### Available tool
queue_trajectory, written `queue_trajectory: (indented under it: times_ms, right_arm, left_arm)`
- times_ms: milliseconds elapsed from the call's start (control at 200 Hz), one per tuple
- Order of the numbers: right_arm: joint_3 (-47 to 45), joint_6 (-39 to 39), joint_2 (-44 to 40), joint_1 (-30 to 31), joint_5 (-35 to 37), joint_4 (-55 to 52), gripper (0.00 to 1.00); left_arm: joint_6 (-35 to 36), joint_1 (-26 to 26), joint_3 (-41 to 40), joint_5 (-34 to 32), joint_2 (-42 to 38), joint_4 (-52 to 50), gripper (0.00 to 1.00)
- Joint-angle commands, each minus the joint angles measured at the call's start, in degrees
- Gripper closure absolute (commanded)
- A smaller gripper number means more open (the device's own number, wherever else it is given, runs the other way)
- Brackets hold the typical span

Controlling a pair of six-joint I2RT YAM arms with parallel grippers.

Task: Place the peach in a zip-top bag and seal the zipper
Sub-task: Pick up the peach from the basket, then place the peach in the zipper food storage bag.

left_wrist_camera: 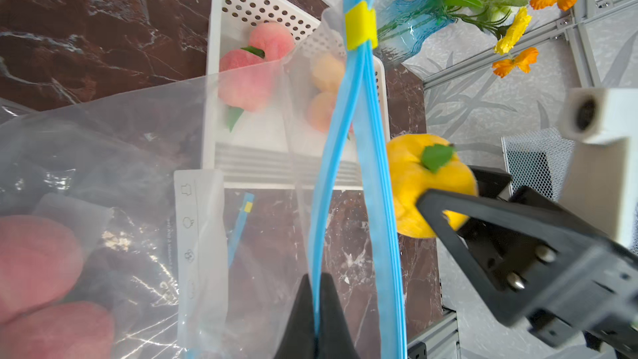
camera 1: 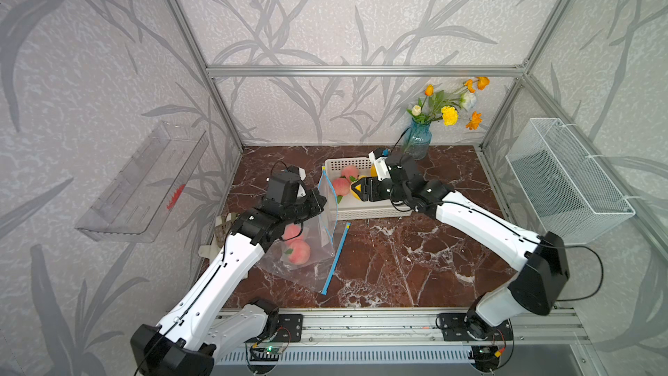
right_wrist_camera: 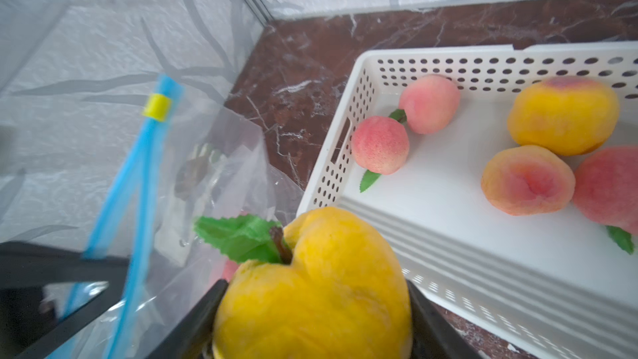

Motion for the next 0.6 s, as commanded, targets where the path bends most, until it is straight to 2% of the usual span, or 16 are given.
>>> queue_trajectory:
  times_ms: [0,240,385,470,595]
  right_arm:
    - [-3.2,2.3,-5.6,0.5,-3.3,2.4,0.41]
    - [-4.7,6.2,-12.1,5.2,-4.9,6.4,0.41]
    - [-2.6,9.3,-10.1,9.2,-5.9,11.8,0.41]
    - [-1.4,9.2,-8.6,11.6,-3.2,12.9,0.41]
    - [-2.9,11.7,-8.3,12.0,-0.3,15.5,0.41]
  left_arm:
    - [0.6,0.3,-0.9,3.9,0.6,3.6,1.00]
    - [-0.4,0.3,-2.4,6.9,0.4,6.9,1.00]
    - [-0.9,0.3,-3.4,8.5,-0.5,8.9,1.00]
    - [-1.3,0.3,-3.9,8.8,-0.9,9.3,1.00]
    - [-1.8,0.3,-5.1,9.1,-1.2,10.7,1.00]
